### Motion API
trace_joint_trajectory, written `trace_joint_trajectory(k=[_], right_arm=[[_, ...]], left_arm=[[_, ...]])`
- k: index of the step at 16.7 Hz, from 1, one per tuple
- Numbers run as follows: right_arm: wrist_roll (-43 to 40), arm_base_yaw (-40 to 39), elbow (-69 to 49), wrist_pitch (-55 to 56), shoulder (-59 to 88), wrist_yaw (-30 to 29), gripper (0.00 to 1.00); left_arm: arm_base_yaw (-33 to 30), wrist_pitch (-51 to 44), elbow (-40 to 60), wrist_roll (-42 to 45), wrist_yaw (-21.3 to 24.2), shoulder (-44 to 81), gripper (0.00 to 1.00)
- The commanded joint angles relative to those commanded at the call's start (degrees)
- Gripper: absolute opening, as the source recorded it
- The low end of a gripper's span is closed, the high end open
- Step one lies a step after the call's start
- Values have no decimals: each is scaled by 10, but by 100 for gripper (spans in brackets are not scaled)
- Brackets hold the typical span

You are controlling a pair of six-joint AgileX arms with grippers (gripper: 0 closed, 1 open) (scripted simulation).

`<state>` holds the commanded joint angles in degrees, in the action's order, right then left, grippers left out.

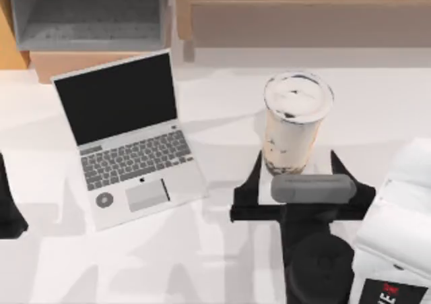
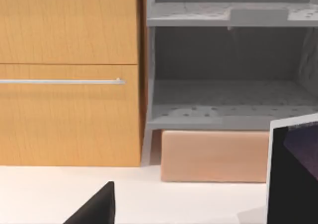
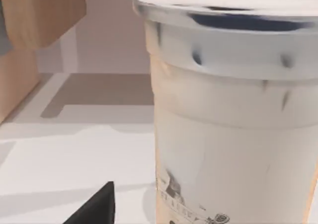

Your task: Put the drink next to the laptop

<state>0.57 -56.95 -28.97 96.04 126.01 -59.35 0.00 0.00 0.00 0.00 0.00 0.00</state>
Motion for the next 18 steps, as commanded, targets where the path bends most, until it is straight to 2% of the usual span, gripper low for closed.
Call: trace_joint_trajectory(k=[6, 11, 18], right_arm=[[-3, 96, -87, -63, 20, 96, 100], [-3, 105, -95, -68, 23, 104, 100], [-3, 105, -95, -68, 23, 104, 47]], left_arm=[[0, 0, 0, 0, 0, 0, 100], [0, 0, 0, 0, 0, 0, 100], [0, 0, 0, 0, 0, 0, 100]])
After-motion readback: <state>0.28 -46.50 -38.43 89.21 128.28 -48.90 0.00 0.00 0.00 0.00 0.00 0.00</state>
